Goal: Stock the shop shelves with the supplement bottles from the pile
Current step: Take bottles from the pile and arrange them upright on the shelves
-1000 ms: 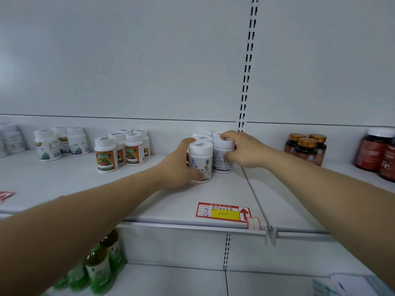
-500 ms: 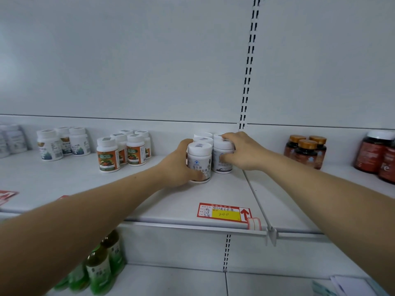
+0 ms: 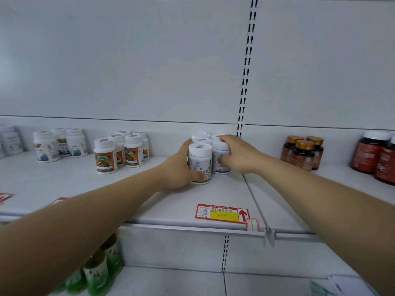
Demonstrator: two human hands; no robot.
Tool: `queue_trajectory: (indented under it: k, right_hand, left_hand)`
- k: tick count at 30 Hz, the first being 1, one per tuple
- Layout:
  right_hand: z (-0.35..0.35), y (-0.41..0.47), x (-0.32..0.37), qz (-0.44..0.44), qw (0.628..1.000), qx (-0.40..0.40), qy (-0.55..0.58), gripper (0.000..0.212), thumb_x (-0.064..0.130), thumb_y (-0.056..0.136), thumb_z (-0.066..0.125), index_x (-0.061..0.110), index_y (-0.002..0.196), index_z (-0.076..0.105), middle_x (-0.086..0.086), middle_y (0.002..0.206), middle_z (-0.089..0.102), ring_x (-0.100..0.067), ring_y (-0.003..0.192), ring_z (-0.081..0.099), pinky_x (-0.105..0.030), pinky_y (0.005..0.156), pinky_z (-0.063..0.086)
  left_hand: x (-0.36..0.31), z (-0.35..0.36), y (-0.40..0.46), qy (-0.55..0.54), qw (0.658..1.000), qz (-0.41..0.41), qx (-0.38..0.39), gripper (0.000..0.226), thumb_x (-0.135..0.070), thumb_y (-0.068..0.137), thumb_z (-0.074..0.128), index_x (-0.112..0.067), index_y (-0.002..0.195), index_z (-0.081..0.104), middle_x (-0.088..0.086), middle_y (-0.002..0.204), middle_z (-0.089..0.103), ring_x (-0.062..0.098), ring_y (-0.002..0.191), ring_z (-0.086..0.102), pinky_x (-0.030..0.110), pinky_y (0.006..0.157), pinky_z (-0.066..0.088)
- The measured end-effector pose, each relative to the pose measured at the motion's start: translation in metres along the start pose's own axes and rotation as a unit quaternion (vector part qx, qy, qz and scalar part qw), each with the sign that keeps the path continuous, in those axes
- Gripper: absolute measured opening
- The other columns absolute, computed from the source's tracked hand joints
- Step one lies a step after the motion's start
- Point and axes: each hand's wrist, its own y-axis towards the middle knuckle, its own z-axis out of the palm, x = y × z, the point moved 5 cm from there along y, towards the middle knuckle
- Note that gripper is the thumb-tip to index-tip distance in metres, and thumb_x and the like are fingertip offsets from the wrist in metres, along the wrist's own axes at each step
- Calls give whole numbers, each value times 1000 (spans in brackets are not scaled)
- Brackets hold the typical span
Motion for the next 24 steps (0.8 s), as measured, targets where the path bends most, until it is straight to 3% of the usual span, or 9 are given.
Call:
queue_trajectory:
  k: [7,11,15,19,24]
  right_hand:
    - [2,-1,0,12,1000,14,10,57,22,86,60,18,138,38,-2,133,42,-19,120,43,-32,100,38]
    - [-14,-7,1,16,999,24,-20,69,31,88,61,19,147,27,-3,148,32,-21,137,31,-28,105,28]
    - [-45,-16,-5,34,996,1,-78,76,44,91,56,21,153,17,1,159,16,-16,145,18,-27,113,18]
    - [-76,-36,-12,69,990,-17,-119,72,47,91,55,23,151,22,0,158,22,-19,144,23,-29,114,20]
    - [-115,-75,-36,129,980,-51,-144,68,47,92,54,26,149,26,-1,155,29,-24,136,37,-32,109,30]
  left_hand:
    - [0,1,2,3,1000,-7,-1,97,-16,77,76,-33,146,10,-12,124,46,8,102,48,19,82,38]
    - [-3,-10,2,28,999,-25,29,96,-26,79,75,-34,147,8,-8,141,39,15,119,45,25,91,35]
    - [-23,-32,-1,153,988,-4,18,86,-43,83,66,-27,149,13,-2,154,28,20,133,37,30,102,31]
    - [-54,-33,-3,233,970,64,25,86,-49,82,65,-26,150,17,-4,156,22,18,139,29,29,106,27]
    - [-92,-5,-2,205,969,132,42,81,-51,80,65,-29,147,26,-5,152,31,18,133,38,26,95,31]
